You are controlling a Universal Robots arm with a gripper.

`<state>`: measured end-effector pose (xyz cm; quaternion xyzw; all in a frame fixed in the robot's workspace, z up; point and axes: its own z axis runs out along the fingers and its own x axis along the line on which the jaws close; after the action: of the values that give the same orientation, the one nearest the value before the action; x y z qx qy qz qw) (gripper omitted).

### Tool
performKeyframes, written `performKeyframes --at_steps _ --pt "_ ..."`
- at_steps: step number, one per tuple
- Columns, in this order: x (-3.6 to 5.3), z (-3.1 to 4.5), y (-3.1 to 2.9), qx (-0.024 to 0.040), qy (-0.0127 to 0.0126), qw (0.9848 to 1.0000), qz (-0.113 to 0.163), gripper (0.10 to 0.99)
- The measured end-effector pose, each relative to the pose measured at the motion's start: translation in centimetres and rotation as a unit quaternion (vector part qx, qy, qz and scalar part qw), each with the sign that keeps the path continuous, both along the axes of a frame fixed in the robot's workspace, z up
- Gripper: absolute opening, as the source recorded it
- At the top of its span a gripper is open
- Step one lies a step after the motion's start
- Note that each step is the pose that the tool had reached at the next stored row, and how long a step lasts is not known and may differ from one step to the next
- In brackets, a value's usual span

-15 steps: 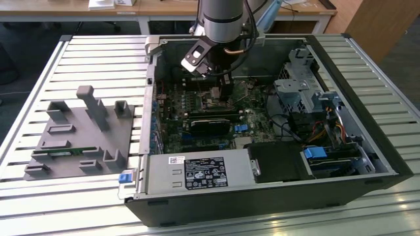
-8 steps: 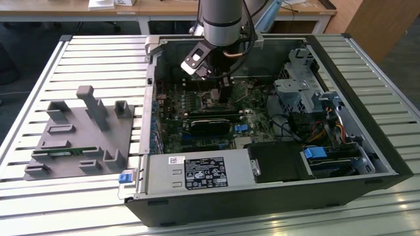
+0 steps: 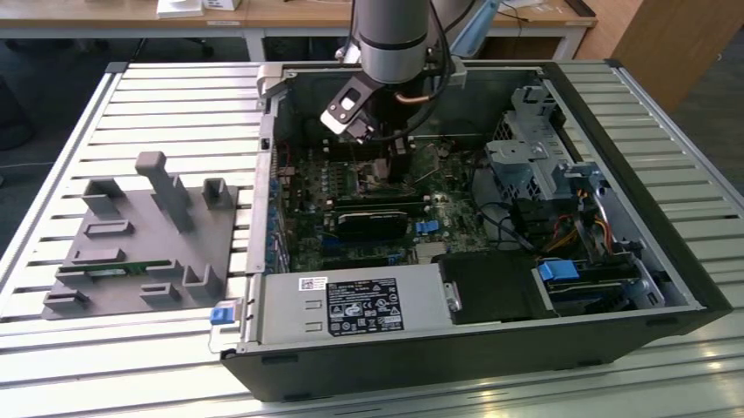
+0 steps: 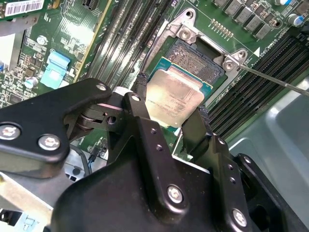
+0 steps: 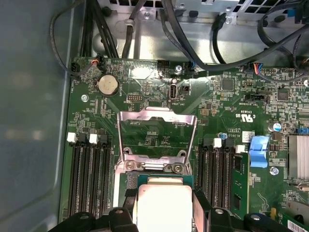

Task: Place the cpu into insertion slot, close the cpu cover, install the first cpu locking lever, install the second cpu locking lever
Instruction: 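Place the cpu into insertion slot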

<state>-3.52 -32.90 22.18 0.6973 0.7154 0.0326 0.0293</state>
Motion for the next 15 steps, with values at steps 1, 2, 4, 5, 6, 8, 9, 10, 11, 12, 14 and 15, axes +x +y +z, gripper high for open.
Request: performKeyframes --at_steps 1,2,4,5,6,8,9,10,11,12,14,15 --pt "0.00 -0.02 0.00 0.0000 0.0000 1.0000 0.000 0.541" --pt "0.00 -0.04 0.01 -0.0001 0.0001 1.0000 0.000 0.541" --pt "-0.06 -0.21 0.02 0.0000 0.0000 1.0000 0.000 0.541" --pt "-0.06 -0.22 0.01 0.0000 0.0000 1.0000 0.000 0.541" --pt "-0.06 -0.22 0.01 0.0000 0.0000 1.0000 0.000 0.541" --pt "-0.08 -0.24 0.01 0.0000 0.0000 1.0000 0.000 0.541" --pt "-0.09 -0.25 0.02 0.0000 0.0000 1.0000 0.000 0.541" --pt "-0.10 -0.26 0.02 0.0000 0.0000 1.0000 0.000 0.541" --pt "-0.10 -0.28 0.02 0.0001 -0.0001 1.0000 0.000 0.541" --pt "-0.10 -0.32 0.02 0.0002 -0.0001 1.0000 0.000 0.541" --pt "-0.11 -0.39 0.03 0.0000 0.0000 1.0000 0.000 0.541" --pt "-0.11 -0.43 0.04 0.0000 0.0000 1.0000 0.000 0.541"
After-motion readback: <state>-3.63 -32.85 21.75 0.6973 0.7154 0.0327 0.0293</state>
